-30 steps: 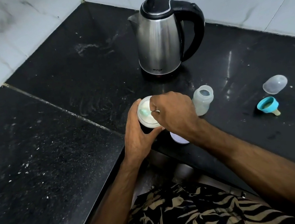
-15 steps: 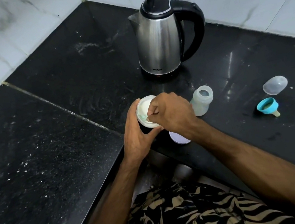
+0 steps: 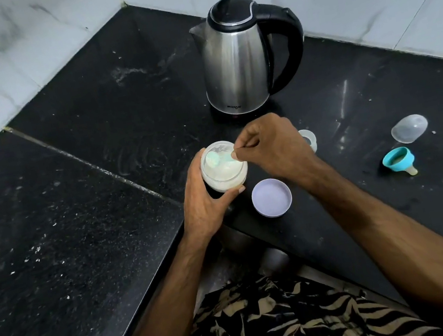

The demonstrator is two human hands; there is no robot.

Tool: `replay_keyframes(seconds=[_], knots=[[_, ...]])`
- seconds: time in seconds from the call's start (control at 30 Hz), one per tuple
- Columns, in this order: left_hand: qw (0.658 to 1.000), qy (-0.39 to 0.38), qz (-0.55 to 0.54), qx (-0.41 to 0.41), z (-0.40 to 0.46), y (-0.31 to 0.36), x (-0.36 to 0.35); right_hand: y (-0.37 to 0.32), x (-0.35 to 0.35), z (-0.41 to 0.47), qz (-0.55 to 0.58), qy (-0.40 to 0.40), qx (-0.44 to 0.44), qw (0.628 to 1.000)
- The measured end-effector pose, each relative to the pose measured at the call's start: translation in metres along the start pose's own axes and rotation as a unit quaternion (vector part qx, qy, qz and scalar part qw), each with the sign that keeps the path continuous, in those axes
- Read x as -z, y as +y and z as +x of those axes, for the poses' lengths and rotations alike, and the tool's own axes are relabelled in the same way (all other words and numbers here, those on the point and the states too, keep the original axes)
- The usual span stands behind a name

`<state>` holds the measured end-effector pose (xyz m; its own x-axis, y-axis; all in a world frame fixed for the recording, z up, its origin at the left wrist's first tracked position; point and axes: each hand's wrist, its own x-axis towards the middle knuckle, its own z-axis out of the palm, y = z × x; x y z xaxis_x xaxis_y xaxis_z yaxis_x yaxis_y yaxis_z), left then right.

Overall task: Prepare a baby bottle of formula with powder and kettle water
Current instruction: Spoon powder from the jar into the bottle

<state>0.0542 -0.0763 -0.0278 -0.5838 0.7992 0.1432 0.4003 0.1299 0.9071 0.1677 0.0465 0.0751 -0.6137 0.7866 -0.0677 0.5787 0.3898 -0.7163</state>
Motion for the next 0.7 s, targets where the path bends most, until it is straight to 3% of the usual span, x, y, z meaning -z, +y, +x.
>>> replay_keyframes(seconds=[0.7], knots=[[1.000, 0.002, 0.019, -0.004, 0.003, -0.001, -0.002, 0.011, -0.001, 0.005, 0.004, -0.004, -0.005, 1.000]])
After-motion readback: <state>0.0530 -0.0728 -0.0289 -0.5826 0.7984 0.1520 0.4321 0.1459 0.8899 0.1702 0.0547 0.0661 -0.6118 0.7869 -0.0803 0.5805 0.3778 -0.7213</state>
